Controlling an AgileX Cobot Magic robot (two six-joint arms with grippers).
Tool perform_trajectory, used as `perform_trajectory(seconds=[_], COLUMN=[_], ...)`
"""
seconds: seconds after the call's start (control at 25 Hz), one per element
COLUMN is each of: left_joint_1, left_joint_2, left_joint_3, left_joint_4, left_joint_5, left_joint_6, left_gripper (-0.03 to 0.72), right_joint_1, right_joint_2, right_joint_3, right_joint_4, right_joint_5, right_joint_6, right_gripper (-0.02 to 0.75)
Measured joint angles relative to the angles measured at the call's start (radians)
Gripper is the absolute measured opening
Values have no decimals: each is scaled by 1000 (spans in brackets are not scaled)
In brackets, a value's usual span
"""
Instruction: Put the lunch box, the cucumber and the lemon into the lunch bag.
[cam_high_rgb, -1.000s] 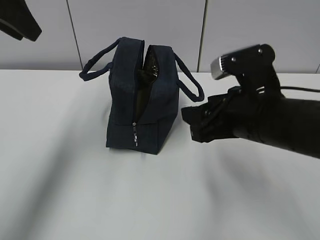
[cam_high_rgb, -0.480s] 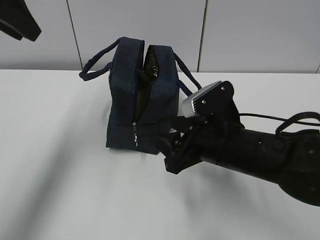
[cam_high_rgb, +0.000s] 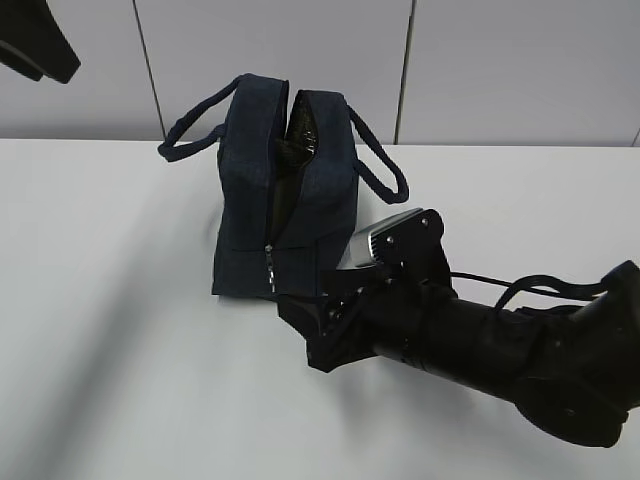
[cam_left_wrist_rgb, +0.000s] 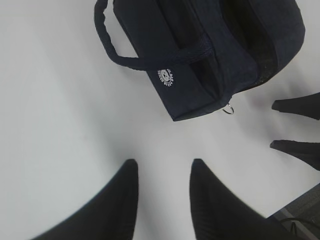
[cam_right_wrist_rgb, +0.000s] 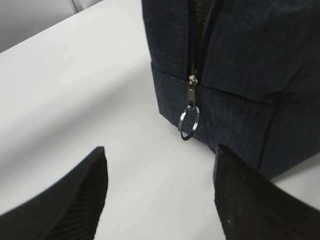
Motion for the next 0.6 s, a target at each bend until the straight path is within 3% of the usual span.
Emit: perform_trajectory(seconds=[0.6], left_joint_1=[0], left_joint_2=[0], left_joint_3=[0], left_joint_4=[0], left_joint_5=[0], left_joint_6=[0], left_gripper=[186], right_joint_1=[10], right_joint_2=[134], right_joint_3=[-125], right_joint_4=[-13], right_joint_5=[-27], right_joint_6=[50], right_gripper=[494])
